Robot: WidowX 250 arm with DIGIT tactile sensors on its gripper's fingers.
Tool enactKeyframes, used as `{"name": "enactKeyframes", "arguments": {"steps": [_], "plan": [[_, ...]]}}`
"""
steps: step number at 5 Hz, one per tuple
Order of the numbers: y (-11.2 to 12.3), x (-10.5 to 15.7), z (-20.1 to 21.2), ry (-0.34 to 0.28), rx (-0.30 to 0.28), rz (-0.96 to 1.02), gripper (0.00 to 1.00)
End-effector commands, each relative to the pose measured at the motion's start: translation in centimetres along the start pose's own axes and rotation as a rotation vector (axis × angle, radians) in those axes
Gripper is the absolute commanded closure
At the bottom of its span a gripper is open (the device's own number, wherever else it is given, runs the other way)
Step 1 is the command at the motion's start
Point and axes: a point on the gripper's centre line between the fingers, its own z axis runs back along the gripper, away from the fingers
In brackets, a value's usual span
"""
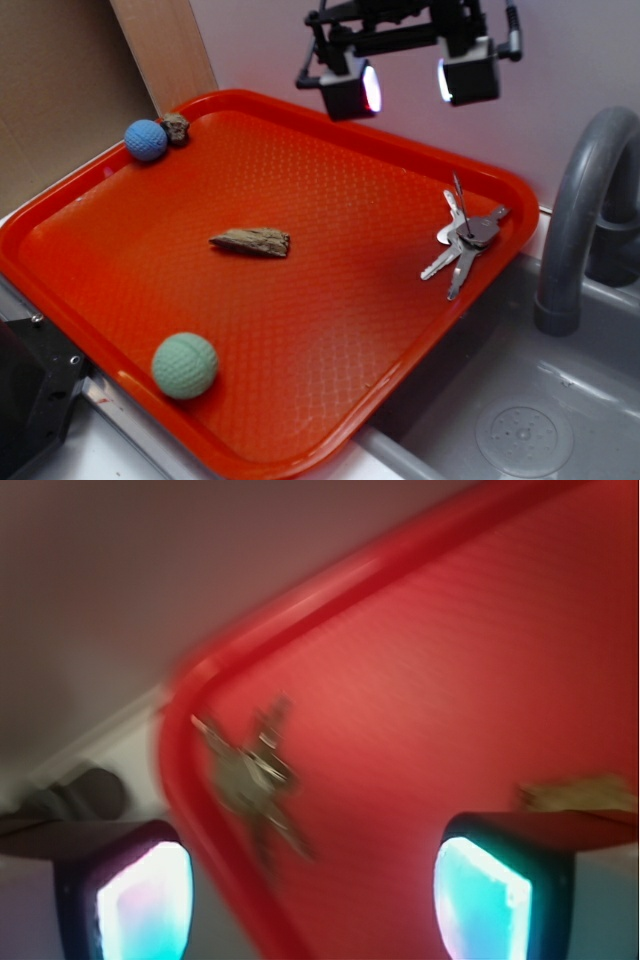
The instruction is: Grab the silver keys.
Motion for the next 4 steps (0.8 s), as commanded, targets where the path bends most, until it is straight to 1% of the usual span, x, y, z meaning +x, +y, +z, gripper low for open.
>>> {"name": "enactKeyframes", "arguments": {"steps": [1, 2, 3, 4], "plan": [[-1.9, 0.6, -1.1, 0.000, -0.077, -0.046, 0.00], [-2.8, 0.3, -2.6, 0.001, -0.058, -0.063, 0.00], [-3.4, 1.0, -4.3, 0.031, -0.024, -0.065, 0.00], [-3.6, 1.3, -5.8, 0.020, 0.020, -0.074, 0.00]]}}
